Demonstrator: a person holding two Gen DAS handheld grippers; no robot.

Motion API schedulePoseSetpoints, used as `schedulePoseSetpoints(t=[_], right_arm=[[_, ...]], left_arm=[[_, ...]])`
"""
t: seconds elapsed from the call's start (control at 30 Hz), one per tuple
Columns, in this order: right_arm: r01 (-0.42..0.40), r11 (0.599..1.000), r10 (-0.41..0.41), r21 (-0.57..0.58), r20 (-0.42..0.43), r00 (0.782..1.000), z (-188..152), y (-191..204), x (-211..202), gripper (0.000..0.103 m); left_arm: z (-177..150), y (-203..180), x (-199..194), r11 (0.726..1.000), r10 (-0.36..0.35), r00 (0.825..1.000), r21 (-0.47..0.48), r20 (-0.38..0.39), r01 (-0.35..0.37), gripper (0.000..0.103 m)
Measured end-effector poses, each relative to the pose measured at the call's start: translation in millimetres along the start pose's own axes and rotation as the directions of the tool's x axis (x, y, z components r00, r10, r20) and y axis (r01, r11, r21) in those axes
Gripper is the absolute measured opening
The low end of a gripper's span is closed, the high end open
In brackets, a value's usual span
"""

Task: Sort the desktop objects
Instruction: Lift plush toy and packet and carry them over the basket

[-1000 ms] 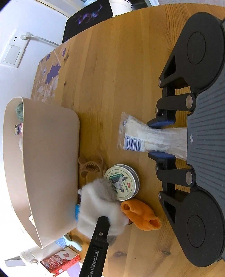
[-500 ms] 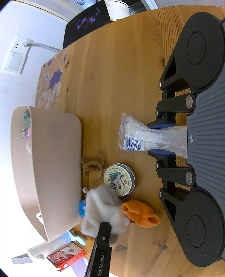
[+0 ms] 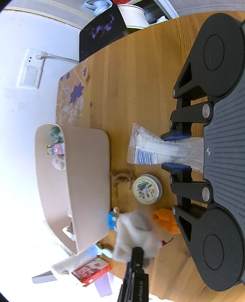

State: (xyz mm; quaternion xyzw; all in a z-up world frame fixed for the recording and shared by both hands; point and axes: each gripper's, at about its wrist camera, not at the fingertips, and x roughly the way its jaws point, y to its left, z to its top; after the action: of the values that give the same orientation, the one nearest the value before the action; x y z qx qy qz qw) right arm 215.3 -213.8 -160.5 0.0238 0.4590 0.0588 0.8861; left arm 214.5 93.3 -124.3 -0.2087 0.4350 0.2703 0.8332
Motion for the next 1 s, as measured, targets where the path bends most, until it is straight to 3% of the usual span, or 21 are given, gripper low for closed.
schedulePoseSetpoints(t=[0.5,1.0], right_arm=[[-0.006,1.000,0.007,-0.010,0.127,0.992,28,-4,-38,0.023],[0.021,0.999,-0.014,-0.031,0.220,0.975,77,-24,-54,0.023]], left_arm=[[11,18,-42,0.999,0.018,0.996,-0.037,0.086,-0.015,0.017],[52,18,-81,0.998,0.028,0.971,-0.057,0.237,-0.015,0.017]])
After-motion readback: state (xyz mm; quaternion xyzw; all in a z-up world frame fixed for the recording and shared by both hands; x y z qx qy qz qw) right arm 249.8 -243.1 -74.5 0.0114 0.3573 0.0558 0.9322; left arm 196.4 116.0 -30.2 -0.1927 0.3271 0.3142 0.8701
